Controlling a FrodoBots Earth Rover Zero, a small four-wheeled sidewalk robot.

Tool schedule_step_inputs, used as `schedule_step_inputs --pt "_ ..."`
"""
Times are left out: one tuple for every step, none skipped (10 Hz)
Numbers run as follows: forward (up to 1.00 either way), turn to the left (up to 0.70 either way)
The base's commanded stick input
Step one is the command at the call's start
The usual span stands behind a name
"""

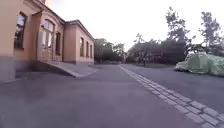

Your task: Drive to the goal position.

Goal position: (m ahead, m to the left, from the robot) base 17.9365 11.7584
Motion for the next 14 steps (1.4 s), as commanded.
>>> schedule_step_inputs --pt "0.7 0.0" --pt "0.7 0.0" --pt "0.7 0.0" --pt "0.7 0.0" --pt "0.7 0.0" --pt "0.7 0.0" --pt "0.7 0.0" --pt "0.7 0.0" --pt "0.7 0.0" --pt "0.7 0.0" --pt "0.7 0.0" --pt "0.7 0.0" --pt "0.55 0.0" --pt "0.5 0.0"
